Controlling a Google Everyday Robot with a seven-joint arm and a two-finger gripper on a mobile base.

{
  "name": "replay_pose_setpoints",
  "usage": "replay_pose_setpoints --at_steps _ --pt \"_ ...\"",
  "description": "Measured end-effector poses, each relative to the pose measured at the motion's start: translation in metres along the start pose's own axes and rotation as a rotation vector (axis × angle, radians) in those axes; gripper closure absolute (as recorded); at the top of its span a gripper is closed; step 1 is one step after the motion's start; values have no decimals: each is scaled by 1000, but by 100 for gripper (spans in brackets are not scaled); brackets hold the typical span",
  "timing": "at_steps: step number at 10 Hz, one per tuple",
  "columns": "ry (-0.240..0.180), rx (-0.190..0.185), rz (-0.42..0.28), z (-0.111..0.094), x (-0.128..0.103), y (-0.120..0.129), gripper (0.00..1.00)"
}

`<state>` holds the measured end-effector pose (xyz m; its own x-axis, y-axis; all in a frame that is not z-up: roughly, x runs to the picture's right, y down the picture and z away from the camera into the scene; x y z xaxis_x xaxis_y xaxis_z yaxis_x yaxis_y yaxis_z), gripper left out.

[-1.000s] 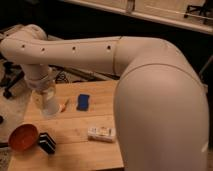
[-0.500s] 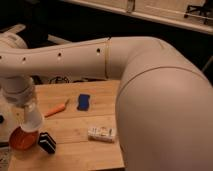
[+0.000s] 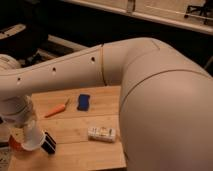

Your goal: Place the ceramic cup over the eraser

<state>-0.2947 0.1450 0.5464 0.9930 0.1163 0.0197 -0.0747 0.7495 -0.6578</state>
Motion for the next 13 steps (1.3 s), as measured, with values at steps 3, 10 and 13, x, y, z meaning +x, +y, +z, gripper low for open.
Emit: replay_pose_setpoints --at_steps 3,10,13 --pt "32 33 37 7 7 2 100" --pt "-47 99 86 25 2 -12 100" --pt "-45 89 75 37 6 -9 100"
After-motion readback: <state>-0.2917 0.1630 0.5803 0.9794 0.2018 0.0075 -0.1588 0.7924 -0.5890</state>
